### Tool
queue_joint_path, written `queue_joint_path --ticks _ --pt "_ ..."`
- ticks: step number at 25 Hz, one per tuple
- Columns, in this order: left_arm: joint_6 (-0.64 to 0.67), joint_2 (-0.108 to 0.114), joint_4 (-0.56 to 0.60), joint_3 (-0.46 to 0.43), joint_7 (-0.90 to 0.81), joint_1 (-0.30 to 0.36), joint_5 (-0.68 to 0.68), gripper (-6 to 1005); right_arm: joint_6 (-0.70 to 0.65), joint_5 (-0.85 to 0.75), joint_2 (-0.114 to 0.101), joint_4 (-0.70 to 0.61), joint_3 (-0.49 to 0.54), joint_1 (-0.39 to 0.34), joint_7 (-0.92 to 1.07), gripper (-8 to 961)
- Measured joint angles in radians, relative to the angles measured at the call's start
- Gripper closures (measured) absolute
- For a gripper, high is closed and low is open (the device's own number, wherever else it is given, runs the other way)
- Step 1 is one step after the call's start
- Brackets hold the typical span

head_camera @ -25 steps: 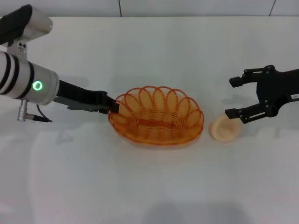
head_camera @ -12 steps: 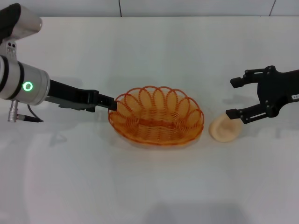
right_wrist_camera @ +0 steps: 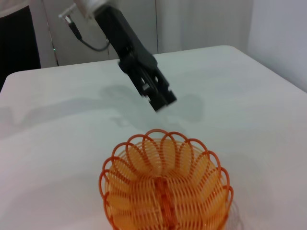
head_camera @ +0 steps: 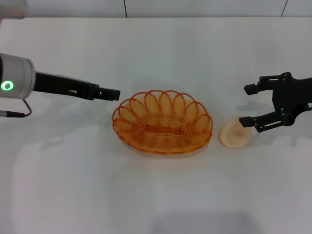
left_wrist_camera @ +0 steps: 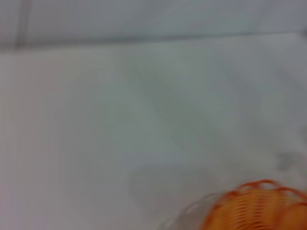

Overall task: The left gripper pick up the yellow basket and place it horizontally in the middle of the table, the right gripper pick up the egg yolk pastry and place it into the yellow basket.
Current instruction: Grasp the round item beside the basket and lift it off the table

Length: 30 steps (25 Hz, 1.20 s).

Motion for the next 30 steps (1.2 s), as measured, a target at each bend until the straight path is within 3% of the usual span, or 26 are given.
queue_joint_path --ticks 2,3,8,11,12,17,20,25,30 --pt "0.05 0.004 -0.001 -0.046 0.206 0.028 -0.101 290 0.0 -0.001 -0.002 0.0 0.01 -0.003 0.003 84" --pt "0.05 0.004 -0.001 -0.046 0.206 0.028 -0.101 289 0.0 -0.002 -0.002 0.0 0.016 -0.003 0.006 84" --pt "0.124 0.0 -0.075 -0.105 0.55 0.067 -0.219 288 -0.005 0.0 -0.002 -0.008 0.022 -0.015 0.028 84" --pt "0.148 0.006 -0.133 -0.13 0.692 0.076 -0.255 288 -0.009 0.0 -0.004 -0.023 0.022 -0.024 0.046 85" --pt "0.18 0.01 -0.174 -0.168 0.8 0.078 -0.265 288 -0.011 -0.002 -0.004 -0.026 0.022 -0.026 0.055 85" --pt "0.256 0.015 -0.26 -0.271 1.006 0.082 -0.265 287 -0.024 -0.001 -0.005 -0.029 0.022 -0.027 0.069 85" --pt "0.3 0.04 -0.33 -0.308 1.088 0.08 -0.262 288 -0.029 -0.002 -0.006 -0.039 0.022 -0.029 0.093 85" --pt "0.396 0.099 -0.379 -0.307 1.094 0.067 -0.214 288 -0.033 -0.009 -0.005 -0.042 0.014 -0.024 0.118 85" --pt "0.416 0.11 -0.371 -0.313 1.077 0.063 -0.187 288 -0.033 -0.039 -0.002 -0.072 0.002 -0.025 0.151 85"
